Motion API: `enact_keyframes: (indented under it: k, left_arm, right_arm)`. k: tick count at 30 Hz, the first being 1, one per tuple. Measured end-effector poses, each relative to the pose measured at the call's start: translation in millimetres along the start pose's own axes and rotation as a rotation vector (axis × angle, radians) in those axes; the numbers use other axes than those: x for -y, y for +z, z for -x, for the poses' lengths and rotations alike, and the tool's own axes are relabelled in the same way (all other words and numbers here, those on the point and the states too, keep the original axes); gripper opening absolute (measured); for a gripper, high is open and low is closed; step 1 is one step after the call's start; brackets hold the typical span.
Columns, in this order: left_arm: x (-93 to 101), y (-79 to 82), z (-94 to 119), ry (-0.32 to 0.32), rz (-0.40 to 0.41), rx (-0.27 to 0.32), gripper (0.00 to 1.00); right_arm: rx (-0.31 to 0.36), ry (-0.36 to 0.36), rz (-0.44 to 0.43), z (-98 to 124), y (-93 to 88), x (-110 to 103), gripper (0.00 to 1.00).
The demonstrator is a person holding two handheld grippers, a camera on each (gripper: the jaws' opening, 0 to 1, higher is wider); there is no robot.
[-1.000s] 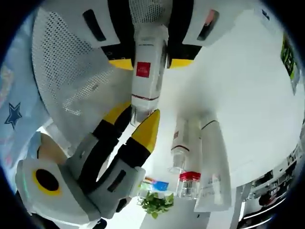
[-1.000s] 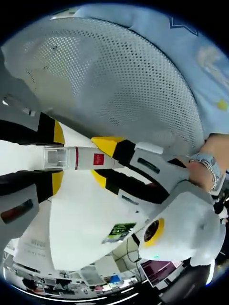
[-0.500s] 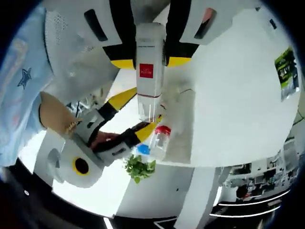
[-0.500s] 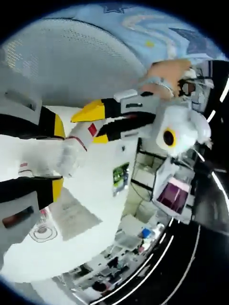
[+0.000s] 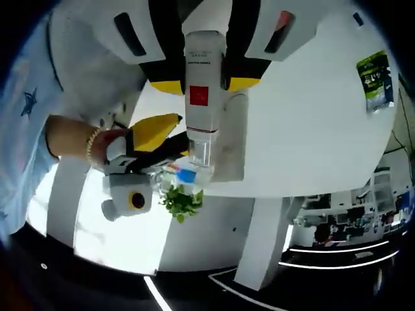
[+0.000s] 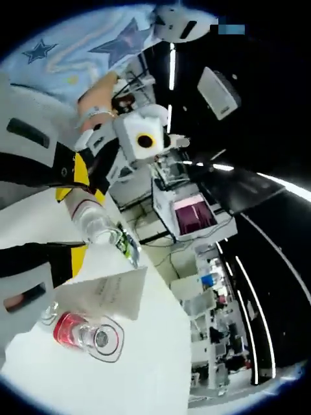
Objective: Arrange the skincare products in the storage area until every visible bottle or jar stands upright without overlapping.
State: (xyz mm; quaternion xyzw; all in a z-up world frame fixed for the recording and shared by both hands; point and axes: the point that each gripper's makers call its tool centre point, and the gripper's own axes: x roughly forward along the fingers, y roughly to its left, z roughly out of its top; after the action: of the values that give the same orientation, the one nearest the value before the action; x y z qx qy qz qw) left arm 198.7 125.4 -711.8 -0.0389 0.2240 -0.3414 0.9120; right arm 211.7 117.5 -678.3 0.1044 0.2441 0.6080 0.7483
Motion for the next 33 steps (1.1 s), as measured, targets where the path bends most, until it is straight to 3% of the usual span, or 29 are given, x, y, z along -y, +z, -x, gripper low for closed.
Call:
enact_keyframes:
  k: [4, 8, 10, 12, 13, 18, 21, 24, 28, 29, 33]
  left_arm:
    - [0.2, 1.8, 0, 0.005, -0.022, 0.009, 0.19]
    - [3.4, -2.0, -3, 0.004, -0.078, -0.014, 0.19]
    - [4.6, -1.5, -4, 0.009, -0.121, -0.014, 0.19]
    - [2.5, -6.2, -5, 0.018, -0.125, -0.041, 0.18]
    - [0.3, -9.7, -5, 0.031, -0.145, -0.062, 0.19]
    - [5.6, -13.2, -8, -0.011, -0.095, -0.073, 0.19]
    - [3.0, -9.3, -5, -0.014, -0.044, -0.049, 0.2]
    - [-0.4, -1.6, -3, -0.019, 0.059, 0.0, 0.27]
    - [-1.0, 6.7, 0, -0.041, 0.114, 0.044, 0.26]
    - [-1.0, 0.8, 0, -0.041, 0.106, 0.006, 0.25]
    - [15.4, 4.8, -3, -0.103, 0.067, 0.019, 0.2]
  right_arm:
    - [0.045, -0.024, -0.071, -2, 5.9, 2, 0.18]
    - [0.099, 0.018, -0.215, -6, 14.2, -9, 0.14]
    - [0.095, 0.036, -0.252, -9, 13.1, -15, 0.14]
    - [0.089, -0.018, -0.155, -11, 10.5, -13, 0.14]
    - [0.081, -0.052, -0.064, -10, 9.8, -11, 0.13]
    - [0.07, -0.048, 0.008, -5, 6.6, -16, 0.12]
    - [0.019, -0.141, 0.155, 3, -3.5, -3, 0.12]
    - [-0.019, -0.182, 0.233, 7, -12.2, 0, 0.12]
    - [-0.05, -0.198, 0.297, 9, -22.6, 1, 0.12]
    - [-0.035, -0.216, 0.317, 9, -21.0, 4, 0.12]
    - [-0.074, -0.219, 0.347, 10, -31.5, 12, 0.12]
